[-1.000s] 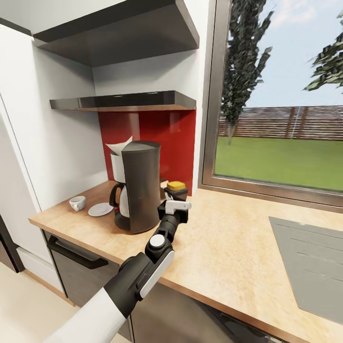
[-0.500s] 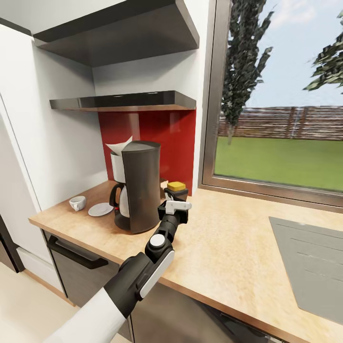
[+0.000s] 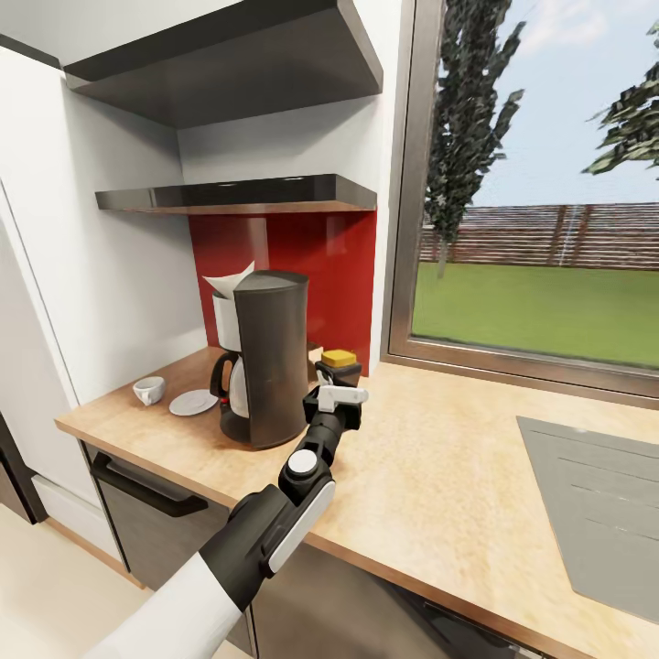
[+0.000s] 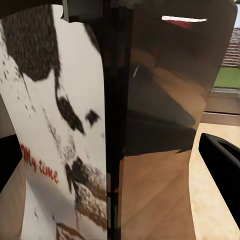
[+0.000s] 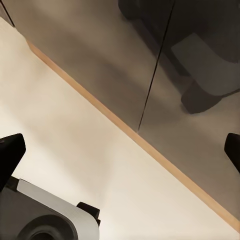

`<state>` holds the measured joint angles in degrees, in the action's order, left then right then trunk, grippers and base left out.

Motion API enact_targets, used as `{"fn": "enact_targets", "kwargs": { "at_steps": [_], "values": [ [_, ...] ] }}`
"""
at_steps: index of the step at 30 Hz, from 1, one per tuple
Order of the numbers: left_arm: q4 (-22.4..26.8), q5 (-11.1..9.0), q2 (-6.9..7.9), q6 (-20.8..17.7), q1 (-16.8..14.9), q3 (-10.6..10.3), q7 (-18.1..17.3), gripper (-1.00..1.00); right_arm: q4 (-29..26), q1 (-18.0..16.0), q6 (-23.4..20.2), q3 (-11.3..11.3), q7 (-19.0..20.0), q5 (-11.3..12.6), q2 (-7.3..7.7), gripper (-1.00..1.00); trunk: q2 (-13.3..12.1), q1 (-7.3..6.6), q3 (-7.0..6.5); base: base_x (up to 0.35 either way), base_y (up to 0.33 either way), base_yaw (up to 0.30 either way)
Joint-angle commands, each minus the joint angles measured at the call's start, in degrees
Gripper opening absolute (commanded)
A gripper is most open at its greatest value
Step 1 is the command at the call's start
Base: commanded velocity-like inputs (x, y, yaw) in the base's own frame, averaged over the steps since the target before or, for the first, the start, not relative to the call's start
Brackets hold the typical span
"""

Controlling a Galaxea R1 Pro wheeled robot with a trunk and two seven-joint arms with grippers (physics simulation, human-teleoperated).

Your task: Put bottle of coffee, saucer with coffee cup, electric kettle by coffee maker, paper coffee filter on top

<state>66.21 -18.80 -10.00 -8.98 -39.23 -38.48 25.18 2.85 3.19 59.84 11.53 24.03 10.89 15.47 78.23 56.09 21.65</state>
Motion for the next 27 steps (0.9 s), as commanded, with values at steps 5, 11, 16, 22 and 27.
{"fn": "enact_targets", "kwargs": {
  "at_steps": [5,11,16,22,27],
  "values": [
    [0.1,-0.3,0.0,-0.6,-0.1,-0.1,0.3,-1.0,0.0,0.0,0.2,0.4,0.3,0.6,0.0,1.0,0.0,0.0,0.05,0.0,0.0,0.0],
    [-0.1,-0.3,0.0,-0.6,-0.1,-0.1,0.3,-1.0,0.0,0.0,0.2,0.4,0.3,0.6,0.0,1.0,0.0,0.0,0.05,0.0,0.0,0.0],
    [-0.1,-0.3,0.0,-0.6,-0.1,-0.1,0.4,-1.0,0.0,0.0,0.2,0.4,0.3,0.6,0.0,1.0,0.0,0.0,0.05,0.0,0.0,0.0],
    [-0.3,-0.3,0.0,-0.6,-0.1,-0.1,0.7,-1.0,0.0,0.0,0.2,0.4,0.3,0.6,0.0,1.0,0.8,0.44,0.41,0.0,0.0,0.0],
    [-0.6,-0.3,0.0,-0.6,-0.1,-0.1,0.8,-1.0,0.0,0.0,0.2,0.4,0.3,0.6,0.0,1.0,1.2,0.66,0.59,0.0,0.0,0.0]
  ]
}}
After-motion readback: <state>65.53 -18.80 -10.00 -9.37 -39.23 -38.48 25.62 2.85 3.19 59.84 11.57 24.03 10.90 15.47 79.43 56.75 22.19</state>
